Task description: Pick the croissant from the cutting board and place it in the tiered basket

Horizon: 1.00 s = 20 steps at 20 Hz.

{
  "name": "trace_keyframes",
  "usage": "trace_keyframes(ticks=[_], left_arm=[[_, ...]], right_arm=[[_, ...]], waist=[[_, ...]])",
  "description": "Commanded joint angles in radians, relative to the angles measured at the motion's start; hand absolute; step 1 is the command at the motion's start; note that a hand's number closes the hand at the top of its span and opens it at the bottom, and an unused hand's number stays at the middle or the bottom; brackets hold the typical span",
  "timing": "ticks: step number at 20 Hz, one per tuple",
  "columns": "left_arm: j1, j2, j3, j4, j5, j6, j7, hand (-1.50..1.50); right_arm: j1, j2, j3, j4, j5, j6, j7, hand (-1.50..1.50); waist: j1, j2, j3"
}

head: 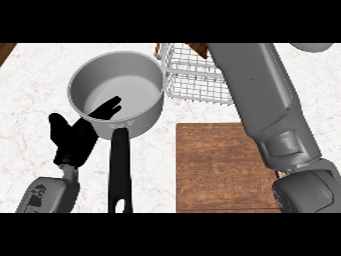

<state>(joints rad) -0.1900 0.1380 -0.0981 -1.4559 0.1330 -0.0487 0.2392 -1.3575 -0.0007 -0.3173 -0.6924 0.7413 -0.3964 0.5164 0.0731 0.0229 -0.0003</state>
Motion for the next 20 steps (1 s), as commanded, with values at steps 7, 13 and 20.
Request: trace_keyframes(ticks=[7, 13, 20], left_arm=[[-0.044, -0.025, 0.004, -0.011, 0.004, 0.006, 0.026, 0.00], [-0.043, 0.002, 0.063, 0.055, 0.022, -0.015, -0.029, 0.00], [0.052, -0.022, 0.053, -0.021, 0.006, 0.022, -0.015, 0.00]], right_arm=[[-0.134, -0.020, -0.020, 0.181, -0.035, -0.260, -0.188, -1.50], [-0.123, -0.013, -0.082, 0.151, -0.066, -0.429, -0.094, -1.50], [0.074, -0.137, -0.027, -0.050, -0.077, -0.196, -0.037, -1.50]], waist=[[-0.017, -0.003, -0.001], [-0.061, -0.016, -0.001], [-0.120, -0.044, 0.002]])
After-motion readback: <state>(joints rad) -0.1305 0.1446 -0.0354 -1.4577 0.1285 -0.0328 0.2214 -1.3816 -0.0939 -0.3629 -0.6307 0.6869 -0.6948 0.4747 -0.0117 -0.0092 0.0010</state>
